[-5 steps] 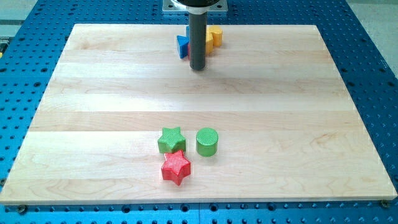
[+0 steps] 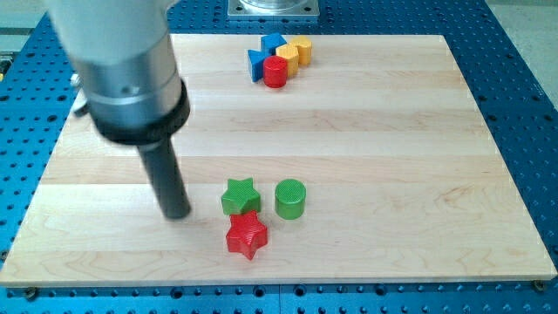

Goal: Place the red star at the bottom right corner of the board

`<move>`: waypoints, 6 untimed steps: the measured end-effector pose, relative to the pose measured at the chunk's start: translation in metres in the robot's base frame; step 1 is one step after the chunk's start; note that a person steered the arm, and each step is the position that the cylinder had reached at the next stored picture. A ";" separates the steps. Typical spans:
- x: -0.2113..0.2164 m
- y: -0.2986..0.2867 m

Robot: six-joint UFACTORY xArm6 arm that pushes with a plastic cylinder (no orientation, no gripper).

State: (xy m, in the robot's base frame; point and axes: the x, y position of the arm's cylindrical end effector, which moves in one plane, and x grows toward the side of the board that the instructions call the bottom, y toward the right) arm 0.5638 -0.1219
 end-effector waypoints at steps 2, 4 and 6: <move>0.007 0.144; 0.046 0.100; 0.044 0.305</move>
